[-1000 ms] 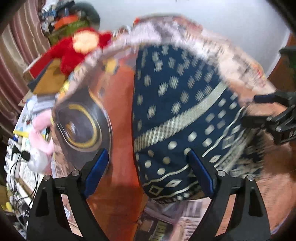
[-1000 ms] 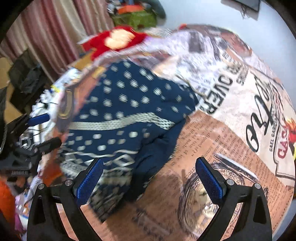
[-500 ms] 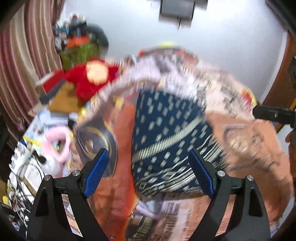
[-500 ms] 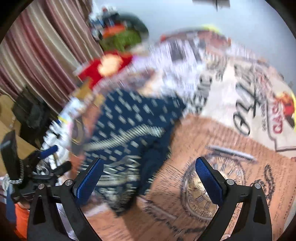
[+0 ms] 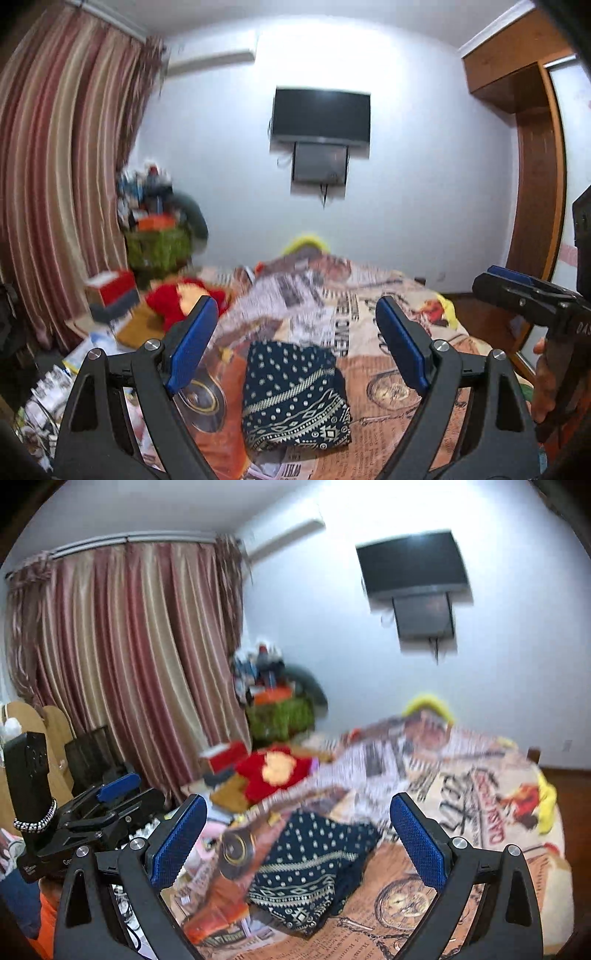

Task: Fold large clothes

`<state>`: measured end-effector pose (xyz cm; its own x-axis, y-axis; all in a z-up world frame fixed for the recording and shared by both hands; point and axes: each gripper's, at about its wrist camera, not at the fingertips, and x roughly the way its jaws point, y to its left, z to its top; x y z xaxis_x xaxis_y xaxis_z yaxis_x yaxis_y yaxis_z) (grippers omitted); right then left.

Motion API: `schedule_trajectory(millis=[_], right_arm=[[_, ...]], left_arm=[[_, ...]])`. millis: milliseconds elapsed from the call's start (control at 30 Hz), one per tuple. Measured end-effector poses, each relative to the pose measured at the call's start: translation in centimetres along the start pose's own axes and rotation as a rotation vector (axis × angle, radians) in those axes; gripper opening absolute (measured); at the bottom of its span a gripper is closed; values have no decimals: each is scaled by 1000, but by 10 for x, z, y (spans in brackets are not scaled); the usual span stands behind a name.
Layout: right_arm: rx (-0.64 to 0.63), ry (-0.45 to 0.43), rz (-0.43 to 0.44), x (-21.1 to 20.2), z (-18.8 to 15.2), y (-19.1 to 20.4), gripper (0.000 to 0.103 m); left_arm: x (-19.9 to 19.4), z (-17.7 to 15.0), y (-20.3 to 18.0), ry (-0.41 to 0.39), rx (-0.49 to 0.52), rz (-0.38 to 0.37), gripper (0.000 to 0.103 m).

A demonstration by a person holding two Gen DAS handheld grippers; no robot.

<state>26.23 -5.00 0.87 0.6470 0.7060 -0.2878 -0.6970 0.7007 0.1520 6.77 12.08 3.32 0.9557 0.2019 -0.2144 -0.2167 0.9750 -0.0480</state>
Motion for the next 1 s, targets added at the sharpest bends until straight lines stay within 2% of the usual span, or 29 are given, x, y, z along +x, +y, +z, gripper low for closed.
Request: schedule_trajectory(millis=[100, 267, 467, 600, 1000], right_arm=[[-27, -66, -18, -29, -2, 16, 99], [-57, -137, -77, -61, -16, 39, 99], [-49, -104, -113, -63, -35, 46, 100], [-36, -60, -101, -56, -41, 41, 100], [-21, -44, -114, -52, -46, 38, 100]], left_arm=[[-20, -1, -11, -51, 30, 39, 88], [-32, -12, -17, -73, 23, 84, 88], [-26, -29, -14, -9, -4, 81, 88], [-21, -36, -11, 19, -18, 85, 88], [-20, -41, -11, 25, -20, 88, 88]])
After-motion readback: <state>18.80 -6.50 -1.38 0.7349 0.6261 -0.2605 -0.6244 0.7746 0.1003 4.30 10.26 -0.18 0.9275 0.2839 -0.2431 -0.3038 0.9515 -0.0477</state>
